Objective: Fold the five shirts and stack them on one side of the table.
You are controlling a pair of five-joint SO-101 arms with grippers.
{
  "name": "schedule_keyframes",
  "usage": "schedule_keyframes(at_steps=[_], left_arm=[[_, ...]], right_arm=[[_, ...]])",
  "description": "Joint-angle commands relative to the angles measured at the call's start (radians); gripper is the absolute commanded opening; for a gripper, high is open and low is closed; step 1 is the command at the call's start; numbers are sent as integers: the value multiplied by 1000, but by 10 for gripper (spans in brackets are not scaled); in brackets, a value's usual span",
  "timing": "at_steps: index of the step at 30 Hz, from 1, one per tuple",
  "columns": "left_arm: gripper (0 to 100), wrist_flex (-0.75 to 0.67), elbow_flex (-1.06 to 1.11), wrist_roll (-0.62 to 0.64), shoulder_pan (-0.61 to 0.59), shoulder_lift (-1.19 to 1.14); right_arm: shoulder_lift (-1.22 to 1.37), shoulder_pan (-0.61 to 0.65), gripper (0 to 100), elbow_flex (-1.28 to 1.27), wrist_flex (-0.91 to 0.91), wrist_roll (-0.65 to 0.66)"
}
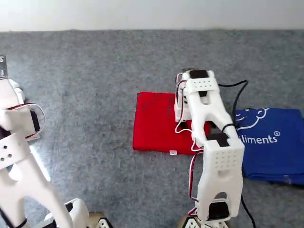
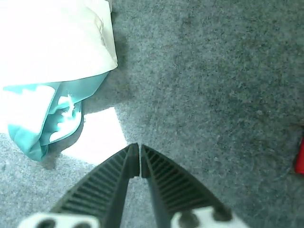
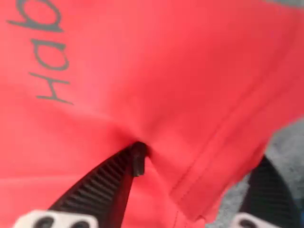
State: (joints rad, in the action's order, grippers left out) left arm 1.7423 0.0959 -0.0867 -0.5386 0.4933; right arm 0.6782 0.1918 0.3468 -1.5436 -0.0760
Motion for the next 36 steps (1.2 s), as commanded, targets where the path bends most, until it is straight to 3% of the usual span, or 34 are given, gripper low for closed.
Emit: schedule_keyframes(at_steps=[1,4,9,12,16,22,26,29,36], left_arm=[[13,11,-4,-9,-3,15],[13,11,-4,-9,-3,15],[13,11,-4,-9,-3,15],[13,11,-4,-9,-3,14],[13,11,-4,-9,-3,20],[13,11,-4,-9,-3,18],[13,11,-4,-9,-3,21],[13,11,-4,-9,-3,21],[13,11,-4,-9,-3,23]], right_arm=[[21,41,129,20,-2,-3],[27,28,3,20,-2,6],[-10,-24,11,21,-41,95],[-56,-48,10,21,-93,215],[-117,-99,10,21,-156,539],[-160,-157,10,21,-136,1217],[-177,-124,10,21,-45,1462],[-179,-91,10,23,88,1537],[-154,-25,15,64,387,1539]])
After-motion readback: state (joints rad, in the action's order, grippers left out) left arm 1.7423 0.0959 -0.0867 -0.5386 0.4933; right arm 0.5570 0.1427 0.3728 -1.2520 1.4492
